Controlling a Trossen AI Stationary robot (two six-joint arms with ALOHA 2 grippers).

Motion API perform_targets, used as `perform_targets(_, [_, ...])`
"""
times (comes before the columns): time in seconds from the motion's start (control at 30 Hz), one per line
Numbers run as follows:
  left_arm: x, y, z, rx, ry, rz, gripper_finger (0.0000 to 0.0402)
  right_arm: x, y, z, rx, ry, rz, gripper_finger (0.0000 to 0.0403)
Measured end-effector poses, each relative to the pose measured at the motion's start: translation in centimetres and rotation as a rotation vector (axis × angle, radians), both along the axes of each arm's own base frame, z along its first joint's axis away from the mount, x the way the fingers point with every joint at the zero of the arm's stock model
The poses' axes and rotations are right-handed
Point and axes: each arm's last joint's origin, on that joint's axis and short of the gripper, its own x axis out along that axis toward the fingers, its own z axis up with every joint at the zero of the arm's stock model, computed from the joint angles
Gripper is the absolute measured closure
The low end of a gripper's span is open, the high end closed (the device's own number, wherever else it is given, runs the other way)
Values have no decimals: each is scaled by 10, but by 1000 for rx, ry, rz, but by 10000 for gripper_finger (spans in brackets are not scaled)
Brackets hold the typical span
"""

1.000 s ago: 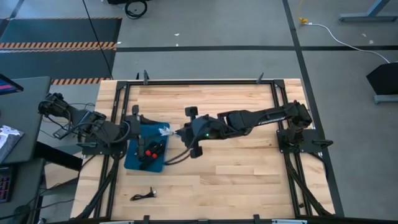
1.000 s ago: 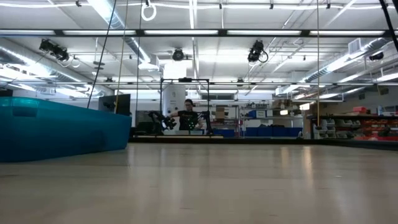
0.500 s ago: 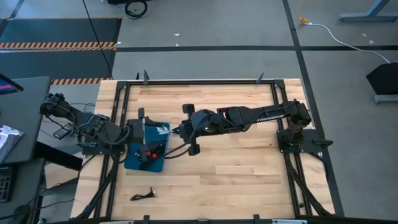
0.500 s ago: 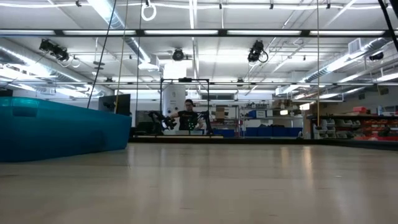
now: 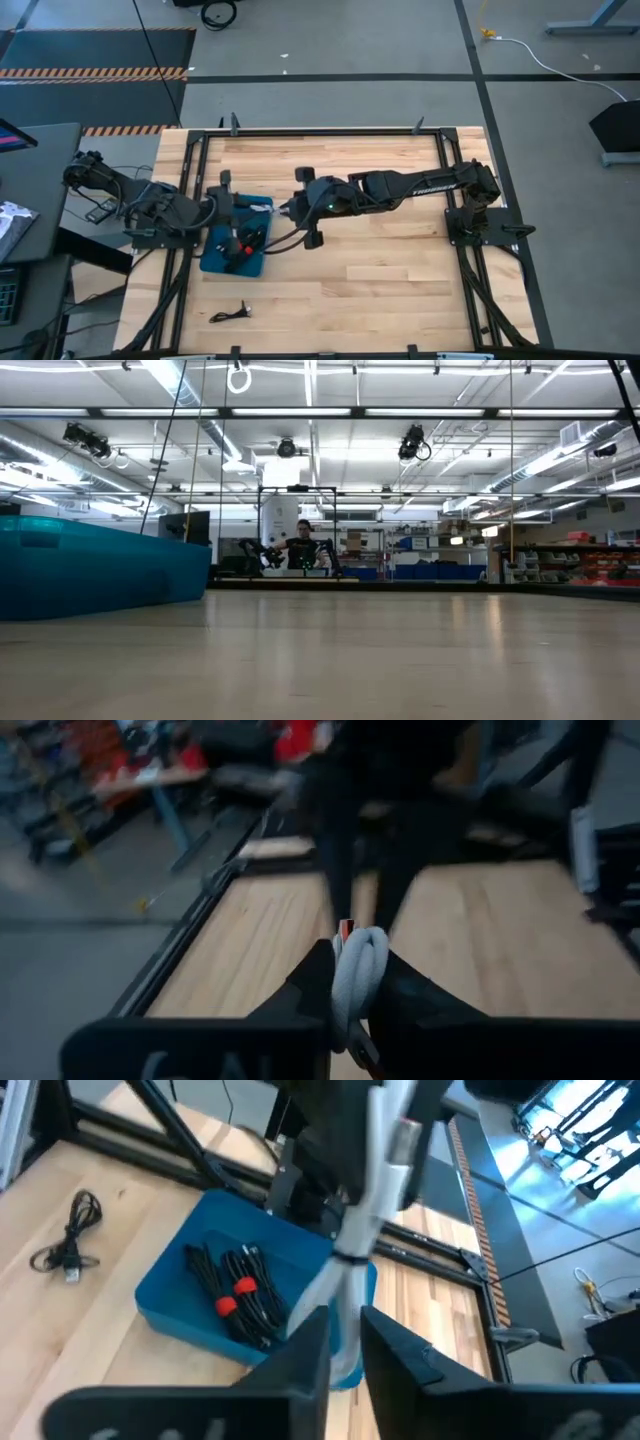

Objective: Pick and place USB-C Cables
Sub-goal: Put the white charger cable into the blue bin

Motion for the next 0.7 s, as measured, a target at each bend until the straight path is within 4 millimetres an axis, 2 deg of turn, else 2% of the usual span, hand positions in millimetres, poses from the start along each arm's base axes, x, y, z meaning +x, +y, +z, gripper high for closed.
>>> perform_targets(0.17, [-9,5,-20,-81,156,95,365,-6,-2,-9,11,111,-21,291])
perform_targets(0.4, [-26,8,-44,-384,406,152,365,-18,-8,-23,63,290,-97,238])
perform_targets(0.53, [-36,7,-56,-586,612,194,365,-20,-7,-24,106,318,-90,225])
perform_targets(0.7, [-33,1,-65,-690,762,216,364,-20,-4,-24,130,321,-62,221])
